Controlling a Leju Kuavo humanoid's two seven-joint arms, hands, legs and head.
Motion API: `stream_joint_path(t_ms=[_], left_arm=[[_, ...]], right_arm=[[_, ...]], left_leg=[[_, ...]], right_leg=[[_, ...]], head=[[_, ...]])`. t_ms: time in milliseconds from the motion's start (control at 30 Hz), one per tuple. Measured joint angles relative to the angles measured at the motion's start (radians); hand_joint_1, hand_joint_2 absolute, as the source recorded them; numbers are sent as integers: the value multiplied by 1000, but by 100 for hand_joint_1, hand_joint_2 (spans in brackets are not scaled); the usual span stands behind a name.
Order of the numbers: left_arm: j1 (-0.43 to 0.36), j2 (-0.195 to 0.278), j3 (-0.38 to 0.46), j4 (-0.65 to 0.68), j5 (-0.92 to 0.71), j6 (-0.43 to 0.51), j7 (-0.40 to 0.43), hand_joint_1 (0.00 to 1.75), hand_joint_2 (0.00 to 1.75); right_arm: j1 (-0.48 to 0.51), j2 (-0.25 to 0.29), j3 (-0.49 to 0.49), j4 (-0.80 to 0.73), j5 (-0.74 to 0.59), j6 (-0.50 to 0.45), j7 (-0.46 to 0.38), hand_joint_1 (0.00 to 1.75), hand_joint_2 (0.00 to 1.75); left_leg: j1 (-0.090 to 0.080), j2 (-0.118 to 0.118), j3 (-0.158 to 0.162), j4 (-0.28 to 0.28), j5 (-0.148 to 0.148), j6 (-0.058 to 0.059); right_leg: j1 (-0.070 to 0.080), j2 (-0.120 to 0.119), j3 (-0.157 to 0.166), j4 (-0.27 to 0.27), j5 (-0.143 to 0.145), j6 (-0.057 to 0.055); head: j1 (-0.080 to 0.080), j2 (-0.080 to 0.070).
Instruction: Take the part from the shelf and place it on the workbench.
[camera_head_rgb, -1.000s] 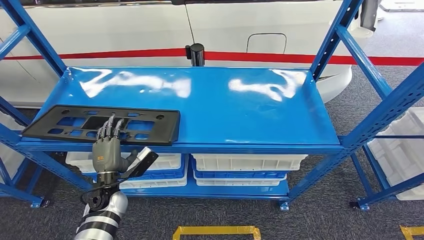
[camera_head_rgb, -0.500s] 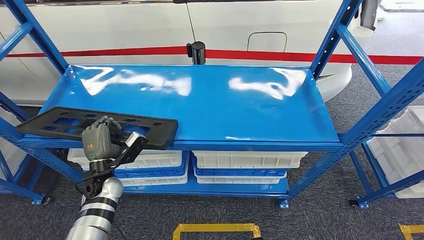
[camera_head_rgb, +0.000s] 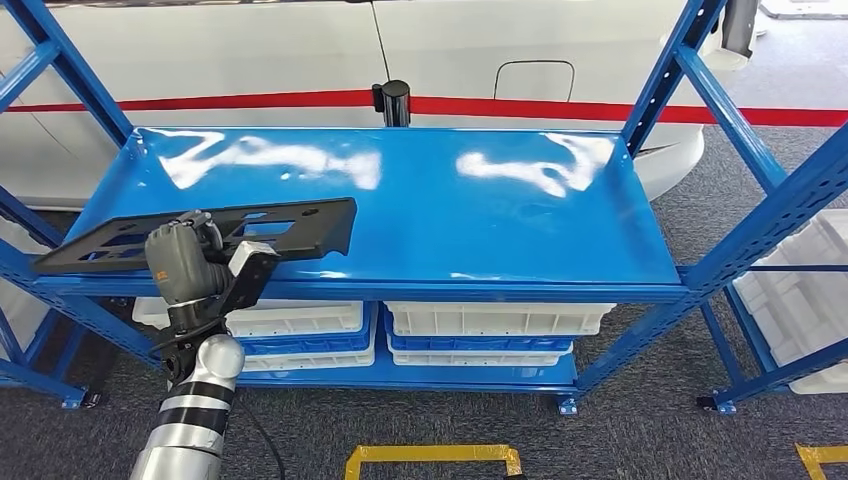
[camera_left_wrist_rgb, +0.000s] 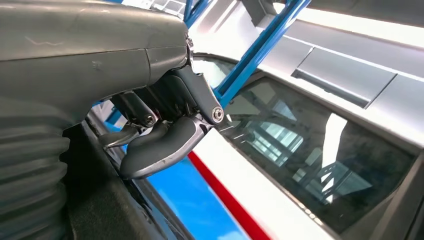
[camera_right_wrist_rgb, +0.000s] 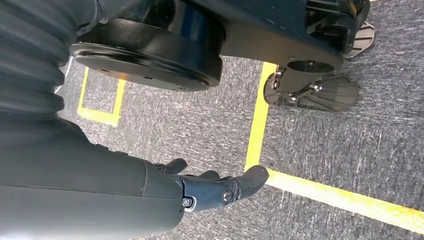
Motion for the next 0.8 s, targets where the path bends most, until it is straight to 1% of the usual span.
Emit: stream_joint_path(t_ms=[100, 200, 433, 600, 800], left_arm=[[9, 0, -19, -43, 4, 0, -4, 175, 175], [24, -6, -29, -102, -12, 0, -38, 175, 175], [65, -56, -41, -292, -65, 0, -127, 175, 175], [87, -73, -65, -387, -65, 0, -139, 175, 175], [97, -81, -75, -431, -65, 0, -152, 175, 175]], right_arm=[[1, 0, 0, 0, -1, -1, 0, 0, 175], [2, 0, 0, 0, -2, -2, -1, 0, 175], [3, 1, 0, 0, -10, -3, -4, 0, 175], [3, 1, 0, 0, -16, -3, -8, 0, 175], [3, 1, 0, 0, -21, -3, -9, 0, 175]], left_leg=[[0, 0, 0, 0, 0, 0], [0, 0, -1, 0, 0, 0], [0, 0, -3, 0, 0, 0], [0, 0, -3, 0, 0, 0], [0, 0, -3, 0, 0, 0]], right_leg=[[0, 0, 0, 0, 0, 0], [0, 0, -1, 0, 0, 0], [0, 0, -3, 0, 0, 0], [0, 0, -3, 0, 0, 0], [0, 0, -3, 0, 0, 0]], head=[[0, 0], [0, 0], [0, 0], [0, 0], [0, 0]])
